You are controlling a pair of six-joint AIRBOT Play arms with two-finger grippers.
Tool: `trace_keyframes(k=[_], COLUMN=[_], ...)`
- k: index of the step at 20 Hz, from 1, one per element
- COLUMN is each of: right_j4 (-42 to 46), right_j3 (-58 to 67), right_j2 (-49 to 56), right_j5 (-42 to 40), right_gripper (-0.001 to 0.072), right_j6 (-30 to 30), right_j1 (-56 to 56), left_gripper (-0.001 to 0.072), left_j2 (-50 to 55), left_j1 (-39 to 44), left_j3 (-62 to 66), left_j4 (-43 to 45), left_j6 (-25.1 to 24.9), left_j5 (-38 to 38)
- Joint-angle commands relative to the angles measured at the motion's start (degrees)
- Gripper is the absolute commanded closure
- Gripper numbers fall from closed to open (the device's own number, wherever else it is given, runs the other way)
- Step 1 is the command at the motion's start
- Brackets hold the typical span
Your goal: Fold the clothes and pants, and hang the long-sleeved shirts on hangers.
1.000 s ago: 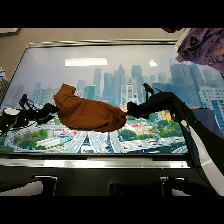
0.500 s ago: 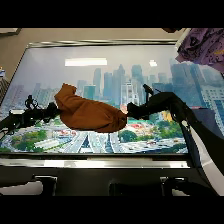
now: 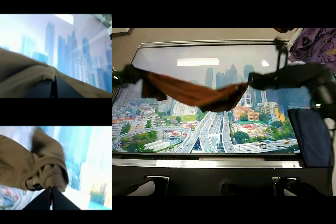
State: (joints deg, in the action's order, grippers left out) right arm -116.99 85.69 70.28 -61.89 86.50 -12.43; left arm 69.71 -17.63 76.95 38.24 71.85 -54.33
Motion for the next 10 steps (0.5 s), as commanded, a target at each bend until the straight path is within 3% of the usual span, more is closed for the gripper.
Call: trace_keyframes(k=[1, 7, 10], right_j4=[7.96, 14.23, 17.07], right_j3=[14.95, 21.22, 21.18], right_j2=[-6.86, -22.82, -25.2], right_j5=[-4.35, -9.44, -10.27], right_gripper=[0.069, 0.069, 0.0689], right_j6=[-0.83, -3.52, -4.92], right_j1=[0.02, 0.02, 0.02], left_gripper=[0.0693, 0.0692, 0.0692], left_j2=[-10.56, -31.39, -35.93], left_j1=[-0.2, -0.2, -0.2], left_j3=[12.87, 14.91, 13.2], left_j4=[12.02, 26.64, 27.98], left_j6=[7.02, 20.81, 22.88], left_j5=[-5.73, -17.31, -18.21])
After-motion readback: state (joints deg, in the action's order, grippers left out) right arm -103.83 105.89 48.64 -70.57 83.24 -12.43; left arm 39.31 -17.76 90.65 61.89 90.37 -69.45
